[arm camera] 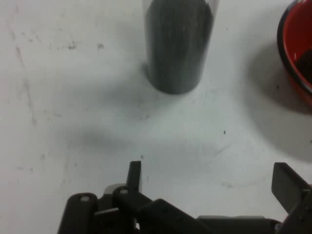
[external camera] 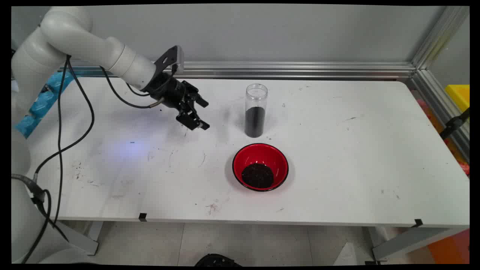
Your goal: Pick up the black seasoning powder from the table
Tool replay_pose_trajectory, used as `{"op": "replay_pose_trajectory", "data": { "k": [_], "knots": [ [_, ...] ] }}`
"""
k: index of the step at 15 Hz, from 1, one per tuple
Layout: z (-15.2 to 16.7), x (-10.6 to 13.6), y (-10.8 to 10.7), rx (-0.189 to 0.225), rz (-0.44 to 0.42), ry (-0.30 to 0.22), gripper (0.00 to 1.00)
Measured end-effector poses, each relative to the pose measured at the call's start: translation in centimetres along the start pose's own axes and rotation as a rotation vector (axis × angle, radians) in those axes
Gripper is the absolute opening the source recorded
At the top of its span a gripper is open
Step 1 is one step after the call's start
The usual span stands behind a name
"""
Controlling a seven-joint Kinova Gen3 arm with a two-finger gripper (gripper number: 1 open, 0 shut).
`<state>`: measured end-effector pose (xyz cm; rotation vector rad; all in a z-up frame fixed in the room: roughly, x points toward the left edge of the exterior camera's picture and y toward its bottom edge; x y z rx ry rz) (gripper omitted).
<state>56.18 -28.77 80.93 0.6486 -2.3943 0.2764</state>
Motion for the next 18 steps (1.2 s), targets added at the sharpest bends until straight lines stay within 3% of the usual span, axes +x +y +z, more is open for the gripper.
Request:
{"op": "replay_pose_trajectory", "data": {
  "k": [9,18],
  "knots": [
    [2.3,1.9,0.6,0.005,0.012,0.070,1.00],
    [6.1,0.9,0.4,0.018,0.014,0.122,1.00]
  ]
}}
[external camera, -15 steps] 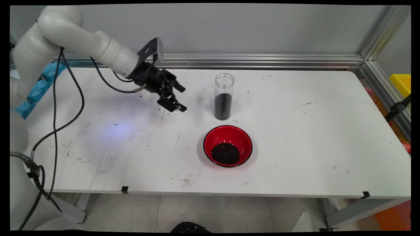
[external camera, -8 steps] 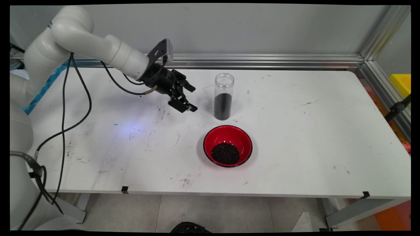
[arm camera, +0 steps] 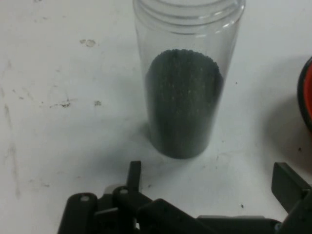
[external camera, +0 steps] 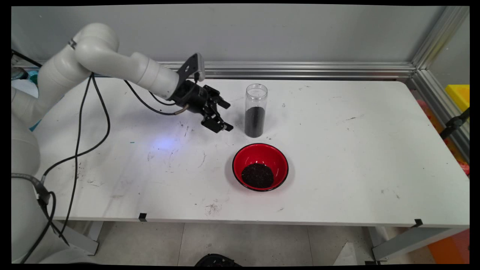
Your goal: Pick up the black seasoning powder from the table
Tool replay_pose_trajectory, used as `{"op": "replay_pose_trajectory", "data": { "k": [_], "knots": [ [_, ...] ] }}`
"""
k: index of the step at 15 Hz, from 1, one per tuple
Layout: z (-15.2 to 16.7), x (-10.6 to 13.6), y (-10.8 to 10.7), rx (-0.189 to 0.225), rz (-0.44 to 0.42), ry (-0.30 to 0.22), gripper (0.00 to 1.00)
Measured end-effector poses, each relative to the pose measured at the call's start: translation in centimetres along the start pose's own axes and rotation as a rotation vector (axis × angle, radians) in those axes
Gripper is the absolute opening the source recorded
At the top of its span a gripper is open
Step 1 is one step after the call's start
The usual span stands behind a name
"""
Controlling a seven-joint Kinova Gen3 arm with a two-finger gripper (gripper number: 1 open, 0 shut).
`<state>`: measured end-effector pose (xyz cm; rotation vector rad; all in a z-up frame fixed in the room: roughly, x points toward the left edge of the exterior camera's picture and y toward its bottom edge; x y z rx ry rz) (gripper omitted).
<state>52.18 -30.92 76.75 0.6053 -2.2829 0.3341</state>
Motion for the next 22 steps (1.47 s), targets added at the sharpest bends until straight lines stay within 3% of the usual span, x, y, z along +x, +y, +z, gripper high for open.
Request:
{"op": "replay_pose_trajectory", "data": {
  "k": [22],
  "knots": [
    [7.6,-1.7,-1.7,-0.024,-0.028,0.089,1.00]
  ]
}}
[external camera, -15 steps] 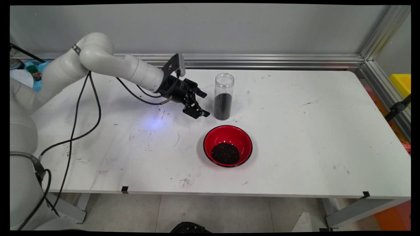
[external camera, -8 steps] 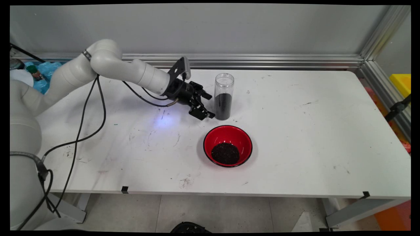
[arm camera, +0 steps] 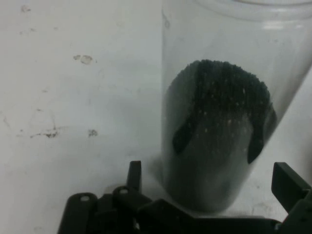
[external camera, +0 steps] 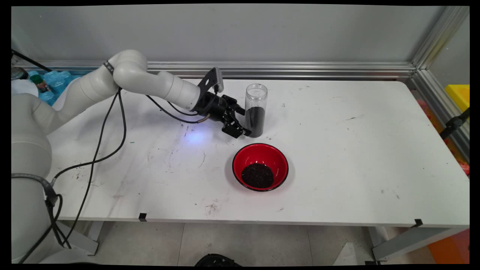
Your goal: Pick up the black seasoning powder from the table
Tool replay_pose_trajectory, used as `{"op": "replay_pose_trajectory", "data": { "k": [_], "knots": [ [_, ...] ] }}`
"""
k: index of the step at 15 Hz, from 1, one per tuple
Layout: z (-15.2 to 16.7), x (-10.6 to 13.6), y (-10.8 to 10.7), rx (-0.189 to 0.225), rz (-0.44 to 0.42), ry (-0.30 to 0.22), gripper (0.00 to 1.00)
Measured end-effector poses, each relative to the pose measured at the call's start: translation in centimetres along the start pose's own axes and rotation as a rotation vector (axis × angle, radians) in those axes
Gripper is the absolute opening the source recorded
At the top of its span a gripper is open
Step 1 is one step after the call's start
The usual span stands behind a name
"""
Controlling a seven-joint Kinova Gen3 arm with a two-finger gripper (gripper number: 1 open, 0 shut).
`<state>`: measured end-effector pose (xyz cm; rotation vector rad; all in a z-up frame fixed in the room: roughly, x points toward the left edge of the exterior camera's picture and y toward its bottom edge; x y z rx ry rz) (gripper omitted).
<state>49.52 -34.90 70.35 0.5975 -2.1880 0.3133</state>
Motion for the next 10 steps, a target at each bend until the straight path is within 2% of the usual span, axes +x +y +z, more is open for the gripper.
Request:
{"op": "replay_pose_trajectory", "data": {
  "k": [10],
  "knots": [
    [1.3,-0.1,0.0,-0.017,-0.001,0.011,1.00]
  ]
}}
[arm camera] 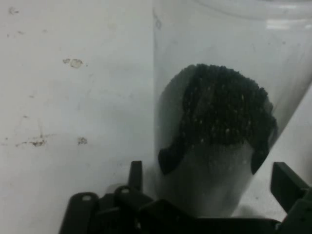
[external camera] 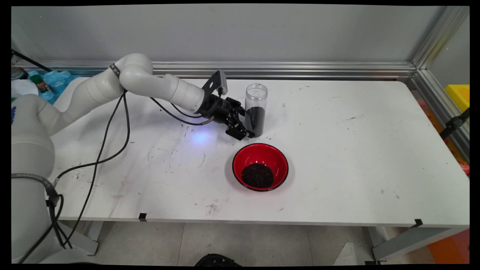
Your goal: Pick up the black seasoning powder from the table, then pour the black seasoning powder in the red bowl
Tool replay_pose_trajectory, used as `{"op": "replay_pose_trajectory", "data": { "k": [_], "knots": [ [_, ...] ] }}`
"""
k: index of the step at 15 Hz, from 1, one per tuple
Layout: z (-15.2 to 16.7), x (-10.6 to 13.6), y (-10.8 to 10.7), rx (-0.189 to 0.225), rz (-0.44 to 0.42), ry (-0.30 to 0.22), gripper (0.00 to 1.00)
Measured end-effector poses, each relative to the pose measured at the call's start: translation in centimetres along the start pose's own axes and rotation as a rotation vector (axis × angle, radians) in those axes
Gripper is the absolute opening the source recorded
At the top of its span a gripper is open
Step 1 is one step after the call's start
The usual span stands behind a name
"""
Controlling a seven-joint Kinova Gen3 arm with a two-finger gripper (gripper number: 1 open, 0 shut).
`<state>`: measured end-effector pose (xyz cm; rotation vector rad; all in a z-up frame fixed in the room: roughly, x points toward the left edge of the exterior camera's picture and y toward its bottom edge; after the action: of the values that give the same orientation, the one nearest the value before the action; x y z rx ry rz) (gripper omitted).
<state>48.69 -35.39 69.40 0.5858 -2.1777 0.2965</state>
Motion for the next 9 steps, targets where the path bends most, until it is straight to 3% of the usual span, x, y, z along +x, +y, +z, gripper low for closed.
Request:
{"op": "replay_pose_trajectory", "data": {
  "k": [1,2,9],
  "knots": [
    [0.08,-0.01,0.00,0.000,0.002,0.001,1.00],
    [0.17,0.00,0.00,-0.001,0.004,0.002,0.00],
    [0.35,-0.21,-0.07,-0.001,0.013,-0.007,0.00]
  ]
}}
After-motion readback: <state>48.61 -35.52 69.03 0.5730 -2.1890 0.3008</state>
